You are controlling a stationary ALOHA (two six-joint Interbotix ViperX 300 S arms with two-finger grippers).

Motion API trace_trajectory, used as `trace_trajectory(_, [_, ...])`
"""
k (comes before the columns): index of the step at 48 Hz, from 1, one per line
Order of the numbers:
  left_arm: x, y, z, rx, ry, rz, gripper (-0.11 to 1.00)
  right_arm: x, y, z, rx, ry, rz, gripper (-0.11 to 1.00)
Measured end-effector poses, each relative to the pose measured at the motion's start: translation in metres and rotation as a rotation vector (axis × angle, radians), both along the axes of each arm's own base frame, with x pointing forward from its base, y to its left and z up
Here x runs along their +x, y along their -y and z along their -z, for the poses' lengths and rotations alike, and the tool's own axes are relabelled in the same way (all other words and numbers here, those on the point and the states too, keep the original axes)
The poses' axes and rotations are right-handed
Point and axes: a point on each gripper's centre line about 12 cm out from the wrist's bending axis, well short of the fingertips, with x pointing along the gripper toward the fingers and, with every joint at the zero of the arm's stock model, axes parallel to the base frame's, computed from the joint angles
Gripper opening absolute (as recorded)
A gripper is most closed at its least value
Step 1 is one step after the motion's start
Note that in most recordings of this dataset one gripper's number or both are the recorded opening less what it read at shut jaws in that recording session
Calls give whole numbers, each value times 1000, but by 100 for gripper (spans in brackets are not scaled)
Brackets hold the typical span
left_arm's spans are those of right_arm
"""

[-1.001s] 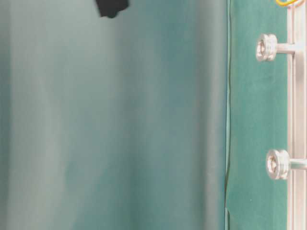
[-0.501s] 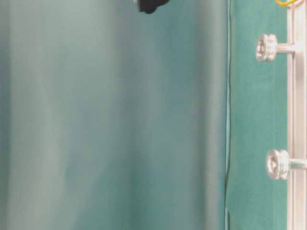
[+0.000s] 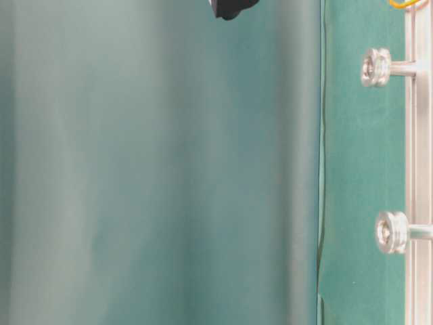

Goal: Hook the rubber onto the shaft.
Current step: 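Close the right gripper on the band's near edge and lift it, then carry the band leftward along the rail toward the right metal stud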

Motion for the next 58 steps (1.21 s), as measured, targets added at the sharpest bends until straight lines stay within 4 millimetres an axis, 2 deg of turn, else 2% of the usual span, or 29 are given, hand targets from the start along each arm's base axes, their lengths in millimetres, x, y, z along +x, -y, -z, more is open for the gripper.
trace_trajectory(12, [0,0,0,0,-2,2,0,0,0,0,0,-2,0,97])
trace_trajectory(17, [0,0,0,2,-2,2,0,-1,0,0,-1,-1,-3,88])
trace_trajectory(22, [0,0,0,0,-2,0,0,0,0,0,-1,-1,-3,65])
trace_trajectory(28, [0,0,-1,0,2,0,0,-2,0,1,-3,-16,-3,31])
trace_trajectory(34, [0,0,0,0,-2,0,0,-3,0,1,-4,-19,-5,8])
trace_trajectory(58, [0,0,0,2,-2,2,0,-3,0,1,-8,-19,-9,7])
